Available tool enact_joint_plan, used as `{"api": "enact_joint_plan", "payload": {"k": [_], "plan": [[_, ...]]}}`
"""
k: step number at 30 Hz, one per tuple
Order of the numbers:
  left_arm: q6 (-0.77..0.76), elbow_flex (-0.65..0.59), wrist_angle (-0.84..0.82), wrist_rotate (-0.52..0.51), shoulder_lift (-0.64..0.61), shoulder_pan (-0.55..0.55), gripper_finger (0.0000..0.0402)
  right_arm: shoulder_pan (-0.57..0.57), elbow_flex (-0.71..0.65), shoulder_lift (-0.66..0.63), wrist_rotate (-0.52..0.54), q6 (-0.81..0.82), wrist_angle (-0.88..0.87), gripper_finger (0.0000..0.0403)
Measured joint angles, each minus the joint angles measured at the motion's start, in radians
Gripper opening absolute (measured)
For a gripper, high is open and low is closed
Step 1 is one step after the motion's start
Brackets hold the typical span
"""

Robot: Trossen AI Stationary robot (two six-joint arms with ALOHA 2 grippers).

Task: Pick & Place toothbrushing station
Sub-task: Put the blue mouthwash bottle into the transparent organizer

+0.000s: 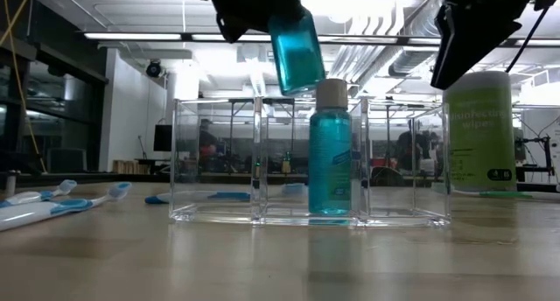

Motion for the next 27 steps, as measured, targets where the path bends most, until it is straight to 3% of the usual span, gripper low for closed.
{"api": "enact_joint_plan", "payload": {"k": [27], "plan": [[0.030,-0.003,-0.033,-0.014,0.004,0.033,0.0087,0.007,0.000,0.000,-0.003,0.022,-0.008,0.0142]]}}
